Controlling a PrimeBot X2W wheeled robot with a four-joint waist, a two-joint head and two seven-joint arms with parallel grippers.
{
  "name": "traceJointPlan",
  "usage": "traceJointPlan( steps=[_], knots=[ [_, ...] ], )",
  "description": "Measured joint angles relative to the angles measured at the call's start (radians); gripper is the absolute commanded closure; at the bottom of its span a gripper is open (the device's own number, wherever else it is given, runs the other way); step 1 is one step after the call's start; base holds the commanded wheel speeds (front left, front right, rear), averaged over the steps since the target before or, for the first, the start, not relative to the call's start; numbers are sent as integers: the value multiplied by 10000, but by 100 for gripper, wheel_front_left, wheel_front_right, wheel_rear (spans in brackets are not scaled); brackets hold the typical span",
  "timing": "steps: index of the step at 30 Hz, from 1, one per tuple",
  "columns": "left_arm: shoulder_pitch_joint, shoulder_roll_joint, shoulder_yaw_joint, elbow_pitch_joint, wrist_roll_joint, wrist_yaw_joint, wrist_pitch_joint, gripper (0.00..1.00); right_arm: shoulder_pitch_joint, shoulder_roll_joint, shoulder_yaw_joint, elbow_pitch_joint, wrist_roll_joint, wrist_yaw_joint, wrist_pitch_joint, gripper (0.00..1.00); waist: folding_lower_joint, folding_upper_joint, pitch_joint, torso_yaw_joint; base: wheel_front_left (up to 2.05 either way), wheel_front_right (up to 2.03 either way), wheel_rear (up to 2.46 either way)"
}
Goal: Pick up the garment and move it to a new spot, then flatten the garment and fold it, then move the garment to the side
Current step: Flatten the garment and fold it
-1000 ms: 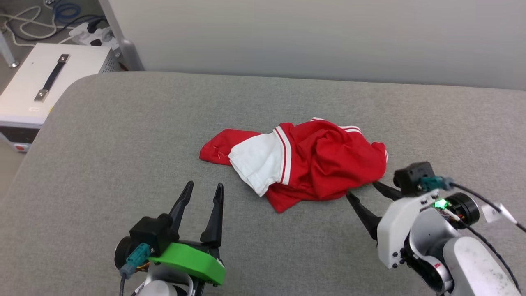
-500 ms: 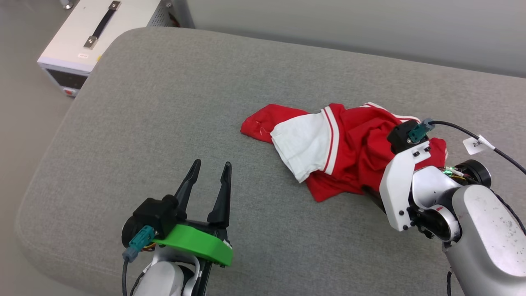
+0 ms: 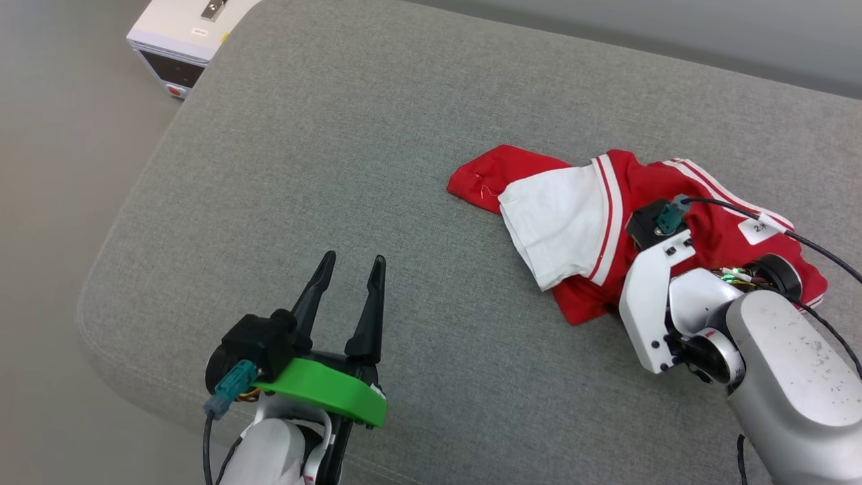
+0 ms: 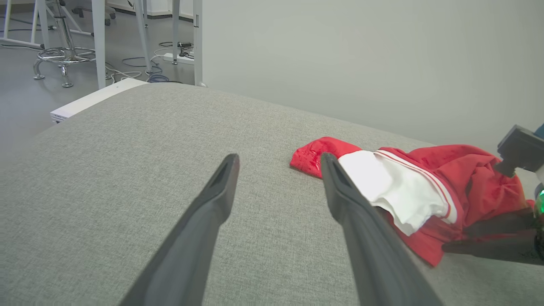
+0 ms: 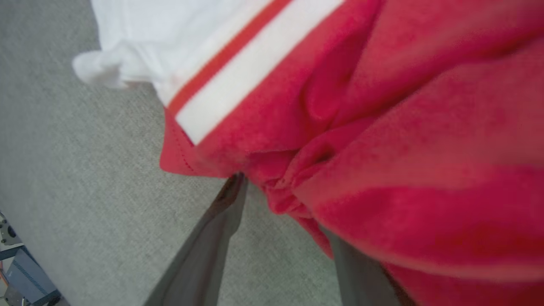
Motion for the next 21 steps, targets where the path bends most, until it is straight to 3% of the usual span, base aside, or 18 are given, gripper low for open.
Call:
traceJointPlan(
  steps=[9, 15, 21],
  knots=[
    [24, -21, 171, 209, 77, -2, 0, 0, 426, -1049, 972, -637, 941, -8, -337, 100, 0, 0, -336, -280, 0, 0, 0],
    [90, -31, 194, 332, 157, -4, 0, 0, 1550, -1789, 794, -1471, 1237, 2, -474, 100, -1, 0, -811, -703, 0, 0, 0],
    [277, -33, 186, 468, 173, -23, 0, 0, 2633, -1657, 320, -1837, 1260, 2, -1028, 100, -2, 0, -1180, -1164, 0, 0, 0]
  ],
)
